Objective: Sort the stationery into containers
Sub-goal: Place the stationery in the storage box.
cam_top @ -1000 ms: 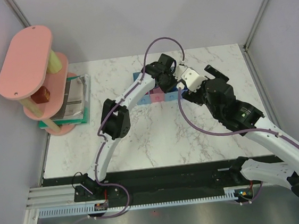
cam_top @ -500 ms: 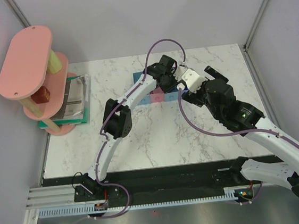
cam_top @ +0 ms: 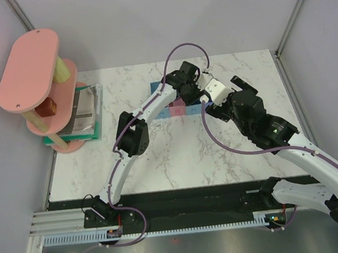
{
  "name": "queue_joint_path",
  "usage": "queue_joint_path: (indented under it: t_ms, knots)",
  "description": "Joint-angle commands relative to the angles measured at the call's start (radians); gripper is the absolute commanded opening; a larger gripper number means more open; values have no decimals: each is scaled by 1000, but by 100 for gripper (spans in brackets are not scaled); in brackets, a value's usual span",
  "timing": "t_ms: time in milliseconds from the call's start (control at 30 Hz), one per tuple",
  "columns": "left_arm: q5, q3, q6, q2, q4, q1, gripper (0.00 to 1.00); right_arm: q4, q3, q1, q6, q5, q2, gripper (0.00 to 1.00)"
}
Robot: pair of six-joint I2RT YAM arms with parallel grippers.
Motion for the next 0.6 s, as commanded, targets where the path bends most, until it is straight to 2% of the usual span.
queue_joint_path:
  t_ms: [0, 200, 400, 467, 567]
  knots:
    - [-10, 19, -36, -28, -27, -5, 63, 12, 6, -4, 11, -1, -9, 98]
    - [-1, -32, -100, -186, -27, -1, 69, 10, 30, -5, 14, -3, 7, 98]
    - [-54, -138, -177, -414, -27, 12, 95, -32, 84, -4, 27, -43, 22, 98]
    - [-59, -200, -217, -485, -29, 36, 99, -80, 129, -5, 40, -102, 43, 98]
    - [-28, -306, -295, -638, -30, 106, 100, -174, 189, -4, 115, -133, 80, 98]
